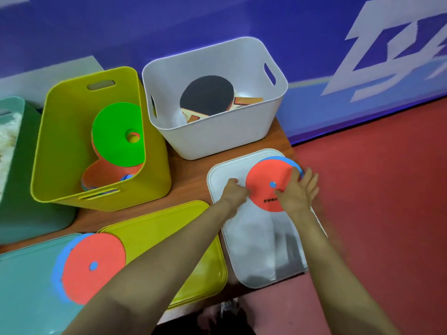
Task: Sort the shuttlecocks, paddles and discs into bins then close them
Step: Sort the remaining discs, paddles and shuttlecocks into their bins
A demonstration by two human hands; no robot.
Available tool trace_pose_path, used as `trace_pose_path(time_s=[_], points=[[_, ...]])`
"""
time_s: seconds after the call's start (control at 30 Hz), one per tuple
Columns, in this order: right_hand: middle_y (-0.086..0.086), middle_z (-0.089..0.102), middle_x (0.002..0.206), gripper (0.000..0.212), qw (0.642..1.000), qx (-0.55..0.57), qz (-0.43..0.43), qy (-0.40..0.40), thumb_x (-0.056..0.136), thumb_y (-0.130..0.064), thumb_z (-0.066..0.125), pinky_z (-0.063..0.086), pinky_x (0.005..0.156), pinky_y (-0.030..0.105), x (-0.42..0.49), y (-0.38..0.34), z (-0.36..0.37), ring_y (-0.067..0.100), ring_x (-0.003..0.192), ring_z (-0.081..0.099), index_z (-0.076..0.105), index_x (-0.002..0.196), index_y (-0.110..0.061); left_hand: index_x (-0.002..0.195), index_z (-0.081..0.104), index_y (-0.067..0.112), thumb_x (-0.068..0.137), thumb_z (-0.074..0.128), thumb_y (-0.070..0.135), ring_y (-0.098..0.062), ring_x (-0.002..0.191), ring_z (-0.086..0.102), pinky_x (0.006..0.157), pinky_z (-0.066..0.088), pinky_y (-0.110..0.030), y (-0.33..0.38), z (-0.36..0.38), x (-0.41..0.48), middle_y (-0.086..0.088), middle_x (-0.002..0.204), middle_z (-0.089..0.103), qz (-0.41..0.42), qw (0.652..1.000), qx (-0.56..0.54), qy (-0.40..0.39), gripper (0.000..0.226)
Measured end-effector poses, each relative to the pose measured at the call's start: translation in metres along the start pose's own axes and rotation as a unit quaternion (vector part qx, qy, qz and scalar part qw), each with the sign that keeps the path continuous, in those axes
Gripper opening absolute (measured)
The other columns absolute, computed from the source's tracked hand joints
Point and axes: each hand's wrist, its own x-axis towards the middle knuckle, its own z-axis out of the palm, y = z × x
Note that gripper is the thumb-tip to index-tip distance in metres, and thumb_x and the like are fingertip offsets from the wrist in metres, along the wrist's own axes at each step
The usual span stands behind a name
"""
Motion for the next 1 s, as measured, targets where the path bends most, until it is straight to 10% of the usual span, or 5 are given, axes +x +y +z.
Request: trace_pose_path(time_s=[0.3,0.43,0.6,0.8,1.0], points=[[0.019,0.030,0.133,0.068,0.998,0.058,-0.026,0.010,0.077,-0.016,0.072,0.039,0.095,0.045,0.014,0.006,-0.003,0.039,0.116,0.036,0.036,0.135,-0.012,0.135,0.034,-0.003,0.084,0.055,-0.005,-0.027,0.095,0.054,0.092,0.050,-0.046,0.007,0.017,0.014,-0.018,0.118,0.052,-0.026,0.998,-0.053,0.016,0.056],[0.016,0.040,0.126,0.059,0.986,0.141,-0.067,0.061,0.081,0.008,0.051,0.042,0.086,0.043,0.002,0.002,-0.013,0.038,0.107,0.049,0.041,0.135,-0.013,0.107,0.057,0.002,0.083,0.052,-0.008,-0.027,0.087,0.054,0.076,0.050,-0.038,0.003,0.014,0.013,-0.021,0.110,0.060,-0.002,0.999,-0.039,0.004,0.027],[0.009,0.050,0.120,0.045,0.953,0.251,-0.154,0.066,0.087,0.003,0.051,0.036,0.086,0.020,-0.028,-0.010,-0.034,0.015,0.106,0.049,0.051,0.129,-0.013,0.076,0.041,0.018,0.084,0.055,-0.002,-0.018,0.071,0.048,0.054,0.040,-0.026,-0.013,-0.003,0.001,-0.004,0.082,0.052,0.037,0.996,-0.060,0.057,0.025],[-0.011,0.054,0.113,0.032,0.893,0.334,-0.302,-0.005,0.093,-0.008,0.054,0.047,0.089,0.029,-0.061,-0.046,-0.045,0.001,0.106,0.051,0.057,0.121,-0.023,0.085,0.046,0.017,0.085,0.058,-0.005,-0.023,0.090,0.055,0.089,0.048,-0.047,-0.042,-0.061,-0.023,-0.010,0.095,0.058,0.102,0.981,-0.137,0.091,0.025],[-0.009,0.056,0.110,0.031,0.845,0.308,-0.425,-0.104,0.092,-0.007,0.054,0.046,0.089,0.024,-0.098,-0.113,-0.048,0.001,0.104,0.054,0.059,0.111,-0.032,0.115,0.045,0.013,0.086,0.051,-0.014,-0.016,0.090,0.056,0.089,0.046,-0.038,-0.064,-0.135,-0.064,-0.006,0.098,0.060,0.175,0.954,-0.223,0.095,0.040]])
